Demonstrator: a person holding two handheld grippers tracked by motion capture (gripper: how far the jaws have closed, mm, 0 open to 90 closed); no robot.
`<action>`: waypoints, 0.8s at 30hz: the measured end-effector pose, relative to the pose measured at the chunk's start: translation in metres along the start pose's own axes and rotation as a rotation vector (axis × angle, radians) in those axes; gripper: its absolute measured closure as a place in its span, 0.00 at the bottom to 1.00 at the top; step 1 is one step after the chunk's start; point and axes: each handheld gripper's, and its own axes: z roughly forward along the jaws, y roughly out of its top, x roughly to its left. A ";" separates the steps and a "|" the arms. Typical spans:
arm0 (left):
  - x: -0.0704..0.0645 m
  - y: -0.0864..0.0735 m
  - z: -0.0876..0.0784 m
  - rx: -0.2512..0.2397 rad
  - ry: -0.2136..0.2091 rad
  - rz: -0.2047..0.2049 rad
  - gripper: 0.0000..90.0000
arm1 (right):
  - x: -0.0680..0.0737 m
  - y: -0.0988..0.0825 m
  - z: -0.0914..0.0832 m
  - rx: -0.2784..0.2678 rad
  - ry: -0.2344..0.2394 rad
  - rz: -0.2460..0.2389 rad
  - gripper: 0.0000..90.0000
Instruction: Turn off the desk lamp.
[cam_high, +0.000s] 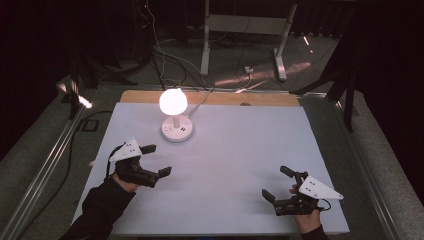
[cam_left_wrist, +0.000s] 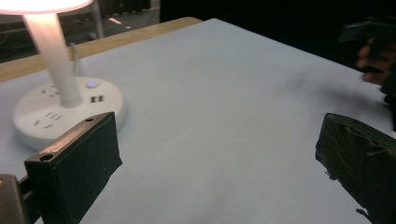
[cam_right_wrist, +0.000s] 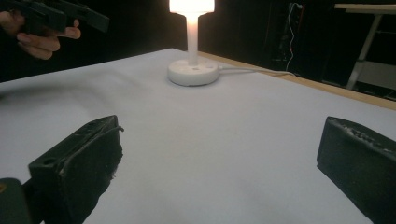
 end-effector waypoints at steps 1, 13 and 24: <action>0.001 0.000 0.001 -0.002 0.001 -0.009 0.01 | 0.000 0.000 0.000 0.000 0.001 0.000 0.00; 0.019 0.001 0.027 0.020 0.122 -0.066 0.01 | 0.000 0.000 0.000 0.001 0.006 0.003 0.00; 0.030 0.004 0.046 0.026 0.198 -0.101 0.02 | 0.000 0.000 0.000 -0.001 0.011 0.006 0.00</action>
